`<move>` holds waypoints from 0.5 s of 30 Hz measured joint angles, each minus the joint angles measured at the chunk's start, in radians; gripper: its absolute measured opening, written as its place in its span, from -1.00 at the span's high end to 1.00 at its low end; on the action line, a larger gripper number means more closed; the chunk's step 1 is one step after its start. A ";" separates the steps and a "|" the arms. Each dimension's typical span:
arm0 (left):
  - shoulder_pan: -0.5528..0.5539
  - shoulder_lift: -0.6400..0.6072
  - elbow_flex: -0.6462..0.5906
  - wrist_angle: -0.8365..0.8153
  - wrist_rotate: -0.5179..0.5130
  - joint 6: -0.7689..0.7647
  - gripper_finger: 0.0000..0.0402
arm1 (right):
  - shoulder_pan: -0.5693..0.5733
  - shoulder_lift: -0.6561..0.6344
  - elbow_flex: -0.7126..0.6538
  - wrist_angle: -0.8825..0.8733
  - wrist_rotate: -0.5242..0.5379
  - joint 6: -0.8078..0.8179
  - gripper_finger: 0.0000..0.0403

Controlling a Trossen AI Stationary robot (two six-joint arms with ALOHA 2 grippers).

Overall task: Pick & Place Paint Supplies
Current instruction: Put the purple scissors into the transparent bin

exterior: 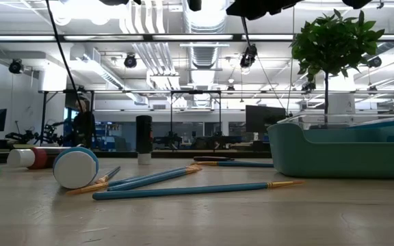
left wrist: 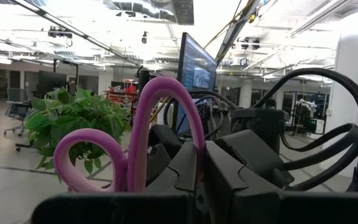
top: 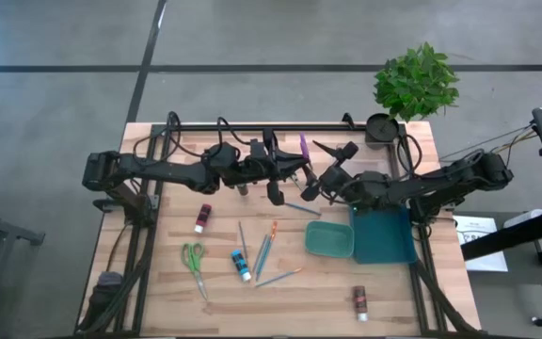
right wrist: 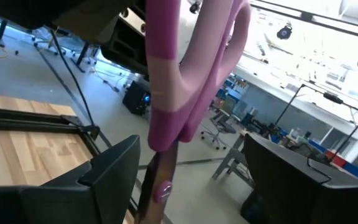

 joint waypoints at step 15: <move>0.000 0.000 0.000 0.000 0.000 -0.006 0.94 | 0.001 0.002 0.000 -0.005 -0.003 -0.001 0.48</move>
